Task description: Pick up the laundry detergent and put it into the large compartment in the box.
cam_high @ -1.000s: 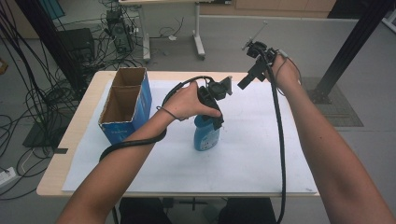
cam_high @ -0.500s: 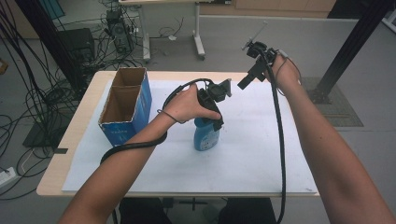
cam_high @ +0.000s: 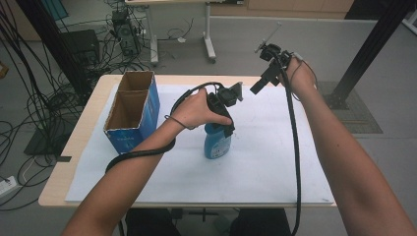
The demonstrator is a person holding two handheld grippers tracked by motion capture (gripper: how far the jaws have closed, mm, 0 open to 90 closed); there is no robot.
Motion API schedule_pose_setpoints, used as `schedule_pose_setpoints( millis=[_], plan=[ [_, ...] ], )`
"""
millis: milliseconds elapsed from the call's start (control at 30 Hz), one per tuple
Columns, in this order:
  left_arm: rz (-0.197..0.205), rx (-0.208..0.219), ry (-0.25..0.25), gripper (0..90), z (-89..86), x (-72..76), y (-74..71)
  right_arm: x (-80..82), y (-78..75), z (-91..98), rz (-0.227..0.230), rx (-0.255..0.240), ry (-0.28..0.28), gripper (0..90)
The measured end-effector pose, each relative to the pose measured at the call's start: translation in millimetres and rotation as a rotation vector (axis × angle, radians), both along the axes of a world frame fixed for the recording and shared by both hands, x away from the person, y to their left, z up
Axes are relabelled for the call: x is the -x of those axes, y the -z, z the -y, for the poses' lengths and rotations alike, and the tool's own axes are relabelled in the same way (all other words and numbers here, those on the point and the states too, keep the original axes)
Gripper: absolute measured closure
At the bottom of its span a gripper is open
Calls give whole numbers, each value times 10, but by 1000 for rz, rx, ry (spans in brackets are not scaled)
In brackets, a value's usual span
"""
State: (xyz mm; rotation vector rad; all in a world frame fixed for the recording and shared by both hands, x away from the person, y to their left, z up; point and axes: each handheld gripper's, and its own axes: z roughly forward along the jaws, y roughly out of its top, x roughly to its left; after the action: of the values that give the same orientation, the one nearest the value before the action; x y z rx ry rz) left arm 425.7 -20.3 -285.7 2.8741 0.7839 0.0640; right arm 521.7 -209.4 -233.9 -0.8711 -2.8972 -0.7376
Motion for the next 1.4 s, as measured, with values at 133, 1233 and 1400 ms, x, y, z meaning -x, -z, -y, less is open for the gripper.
schedule_pose_setpoints(
  millis=[133, 1233, 1400],
  plan=[
    [3, 4, -2, 95, -4, -5, 0, 0, -2, -5, 2, 2, -2, 21],
    [-12, 15, -6, 95, -24, -11, 0, 0, -17, -11, 7, 10, -4, 23],
    [-17, 27, -9, 95, -31, -7, -10, 5, -28, -1, 10, 12, -1, 23]
  ],
)
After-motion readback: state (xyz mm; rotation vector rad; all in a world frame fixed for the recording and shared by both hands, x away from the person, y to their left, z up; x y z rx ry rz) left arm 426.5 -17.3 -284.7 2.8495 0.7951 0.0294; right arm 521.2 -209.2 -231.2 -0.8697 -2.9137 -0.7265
